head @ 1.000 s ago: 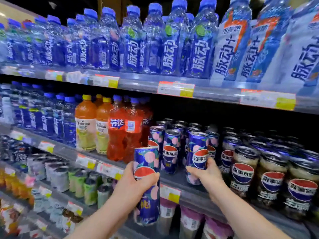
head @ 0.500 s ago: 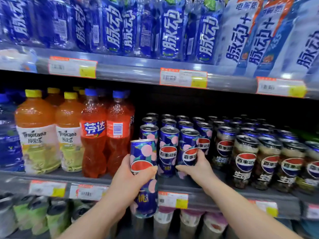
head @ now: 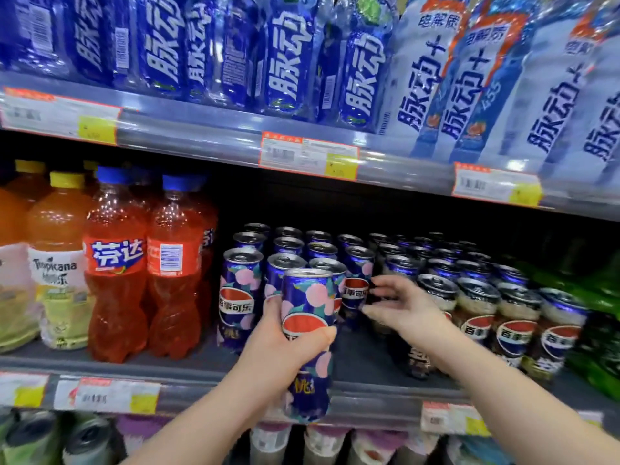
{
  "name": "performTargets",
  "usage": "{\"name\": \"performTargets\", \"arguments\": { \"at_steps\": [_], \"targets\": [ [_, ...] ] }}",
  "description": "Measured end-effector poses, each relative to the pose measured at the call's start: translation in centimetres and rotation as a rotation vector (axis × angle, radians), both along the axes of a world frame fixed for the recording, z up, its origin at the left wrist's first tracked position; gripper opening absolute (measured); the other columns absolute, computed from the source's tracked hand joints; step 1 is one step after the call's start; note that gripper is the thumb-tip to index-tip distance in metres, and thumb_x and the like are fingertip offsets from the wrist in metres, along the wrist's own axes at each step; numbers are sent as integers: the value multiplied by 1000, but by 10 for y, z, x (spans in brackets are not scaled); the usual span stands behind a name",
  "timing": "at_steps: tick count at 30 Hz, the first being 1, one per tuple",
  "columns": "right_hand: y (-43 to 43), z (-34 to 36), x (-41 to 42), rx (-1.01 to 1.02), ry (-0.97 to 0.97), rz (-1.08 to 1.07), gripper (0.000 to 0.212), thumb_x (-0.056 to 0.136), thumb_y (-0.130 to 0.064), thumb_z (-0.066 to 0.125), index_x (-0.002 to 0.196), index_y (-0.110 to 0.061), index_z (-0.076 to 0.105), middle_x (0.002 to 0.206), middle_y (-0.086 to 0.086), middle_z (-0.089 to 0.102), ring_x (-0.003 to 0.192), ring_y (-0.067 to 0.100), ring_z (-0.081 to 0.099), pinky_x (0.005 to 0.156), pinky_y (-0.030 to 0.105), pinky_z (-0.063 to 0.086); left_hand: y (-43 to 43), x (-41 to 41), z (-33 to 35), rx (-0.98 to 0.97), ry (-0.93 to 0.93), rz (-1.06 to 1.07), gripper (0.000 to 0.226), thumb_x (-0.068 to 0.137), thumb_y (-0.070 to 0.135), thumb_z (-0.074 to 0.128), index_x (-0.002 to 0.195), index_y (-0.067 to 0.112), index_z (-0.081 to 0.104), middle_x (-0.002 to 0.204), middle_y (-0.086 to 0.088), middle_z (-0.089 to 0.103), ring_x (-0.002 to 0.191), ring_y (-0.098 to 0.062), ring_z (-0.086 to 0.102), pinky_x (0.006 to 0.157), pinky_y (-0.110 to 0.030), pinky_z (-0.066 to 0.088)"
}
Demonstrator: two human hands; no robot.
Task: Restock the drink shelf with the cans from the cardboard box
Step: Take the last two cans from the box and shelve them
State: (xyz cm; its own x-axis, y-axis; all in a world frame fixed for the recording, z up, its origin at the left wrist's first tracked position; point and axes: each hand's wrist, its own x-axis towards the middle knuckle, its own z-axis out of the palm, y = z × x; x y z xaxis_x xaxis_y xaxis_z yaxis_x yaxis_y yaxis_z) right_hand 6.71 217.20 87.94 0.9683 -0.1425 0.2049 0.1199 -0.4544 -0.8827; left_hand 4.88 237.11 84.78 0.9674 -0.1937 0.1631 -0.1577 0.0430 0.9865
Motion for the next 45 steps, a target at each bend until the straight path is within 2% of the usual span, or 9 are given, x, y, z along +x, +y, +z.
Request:
{"name": "performTargets", "arguments": {
  "at_steps": [4, 7, 12, 16, 21, 27, 34, 40, 45],
  "targets": [
    [-10, 32, -14, 38, -91, 58, 14, 91, -15, 55, 85, -26, 61, 87, -2, 65, 87, 16, 59, 82, 29, 50, -45, 5, 8, 95, -26, -35, 97, 43, 54, 75, 130, 31, 39, 116, 7, 63, 103, -13, 63, 96, -38, 51],
    [-15, 46, -21, -33, -70, 137, 11, 91, -32, 53, 96, -28, 60, 89, -9, 65, 83, 6, 61, 86, 31, 51, -70, 11, 10, 142, -60, -18, 80, 51, 49, 75, 121, 31, 41, 111, 5, 63, 98, -10, 62, 93, -33, 51],
    [-21, 58, -12, -594, -19, 210, 79, 68, -44, 77, 137, -31, 41, 133, -6, 51, 121, 9, 50, 104, 26, 40, -91, 23, 7, 174, -51, -29, 68, 54, 46, 74, 114, 27, 45, 96, 2, 69, 96, -11, 63, 81, -24, 48],
    [-18, 68, 0, -720, 3, 196, 85, 66, -40, 78, 140, -24, 40, 145, -2, 44, 129, 13, 46, 106, 27, 38, -97, 19, 5, 115, -37, -13, 47, 69, 31, 78, 101, 38, 45, 93, 15, 65, 95, -10, 61, 70, -20, 43],
    [-17, 79, 7, -756, 47, 171, 66, 65, -35, 80, 125, -20, 56, 123, -1, 62, 105, 15, 61, 90, 27, 50, -85, 9, -10, 114, -46, 47, 86, 42, 50, 78, 120, 36, 43, 118, 15, 56, 112, -4, 54, 101, -31, 44],
    [-9, 72, 25, -914, 95, 164, 86, 65, -36, 81, 138, -21, 39, 137, 2, 50, 118, 19, 52, 87, 23, 43, -56, 12, -10, 137, -55, 185, 26, 72, 13, 77, 87, 22, 59, 76, 2, 61, 69, -14, 57, 67, -20, 48],
    [-11, 75, 32, -1017, 152, 245, 88, 73, -39, 75, 145, -21, 29, 150, -1, 36, 133, 18, 40, 102, 24, 35, -26, 19, 0, 127, -199, 328, 22, 79, -2, 67, 84, 18, 61, 66, 0, 59, 52, 0, 55, 56, -12, 46],
    [-12, 75, 30, -978, 167, 287, 85, 75, -38, 74, 145, -20, 29, 150, -1, 35, 133, 15, 39, 101, 21, 34, 5, 30, 31, 553, -664, 573, 19, 75, 30, 73, 89, 28, 61, 88, 15, 58, 76, -6, 53, 74, -24, 47],
    [-14, 79, 26, -1001, 173, 295, 85, 76, -40, 73, 145, -22, 28, 151, -2, 32, 134, 17, 37, 101, 24, 34, 29, 49, 49, 1068, -666, 612, 75, 60, 66, 55, 116, 16, 61, 118, -7, 62, 113, -33, 53, 92, -47, 43]
  ]
}}
